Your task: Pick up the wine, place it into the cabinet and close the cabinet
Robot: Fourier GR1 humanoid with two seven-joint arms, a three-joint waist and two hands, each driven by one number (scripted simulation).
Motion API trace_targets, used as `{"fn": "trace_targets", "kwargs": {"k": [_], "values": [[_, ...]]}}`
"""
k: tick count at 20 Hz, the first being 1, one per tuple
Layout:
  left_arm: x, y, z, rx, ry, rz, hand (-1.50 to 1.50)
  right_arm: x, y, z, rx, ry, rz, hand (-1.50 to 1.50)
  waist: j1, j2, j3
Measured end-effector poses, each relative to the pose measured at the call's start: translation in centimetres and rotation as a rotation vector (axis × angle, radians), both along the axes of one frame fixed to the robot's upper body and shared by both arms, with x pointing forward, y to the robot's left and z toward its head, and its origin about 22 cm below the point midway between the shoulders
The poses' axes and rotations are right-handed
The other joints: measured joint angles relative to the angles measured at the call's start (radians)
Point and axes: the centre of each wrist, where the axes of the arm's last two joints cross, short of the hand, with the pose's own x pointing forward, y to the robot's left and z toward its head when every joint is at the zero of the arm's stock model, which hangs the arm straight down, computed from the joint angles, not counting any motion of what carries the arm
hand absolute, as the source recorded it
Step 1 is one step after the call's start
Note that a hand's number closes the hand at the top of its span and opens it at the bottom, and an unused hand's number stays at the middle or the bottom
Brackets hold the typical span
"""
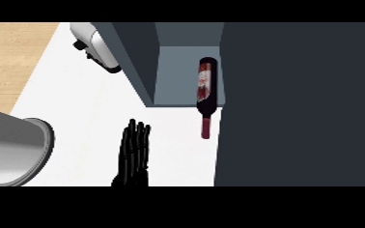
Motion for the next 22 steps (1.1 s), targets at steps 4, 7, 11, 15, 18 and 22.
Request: {"fn": "trace_targets", "kwargs": {"k": [4, 7, 11, 15, 18, 22], "values": [[-0.9, 1.6, 0.8, 0.009, -0.007, -0.035, -1.5, -0.1, 0.7, -0.4, -0.021, 0.03, 0.062, 1.5, -0.001, 0.001, 0.0], [-2.0, 3.0, 1.0, 0.019, -0.009, -0.065, -1.5, -0.1, 0.7, -0.5, -0.046, 0.028, 0.086, 1.5, -0.001, 0.001, 0.0], [-3.0, 4.8, 1.2, 0.025, -0.01, -0.078, -1.5, -0.6, 1.0, -1.4, -0.047, 0.055, 0.139, 1.5, -0.002, 0.0, 0.0], [-3.5, 6.9, 2.0, 0.031, -0.016, -0.063, -1.5, -1.0, 2.0, -2.3, -0.017, 0.132, 0.187, 1.5, 0.0, 0.0, -0.001], [-3.5, 8.6, 2.4, 0.032, -0.026, -0.047, -1.5, -1.3, 2.7, -2.7, -0.008, 0.187, 0.222, 1.5, 0.0, 0.0, -0.001], [-3.6, 10.8, 3.3, 0.027, -0.045, -0.016, -1.5, -1.9, 3.9, -3.1, -0.011, 0.234, 0.309, 1.5, 0.004, -0.002, -0.001]]}}
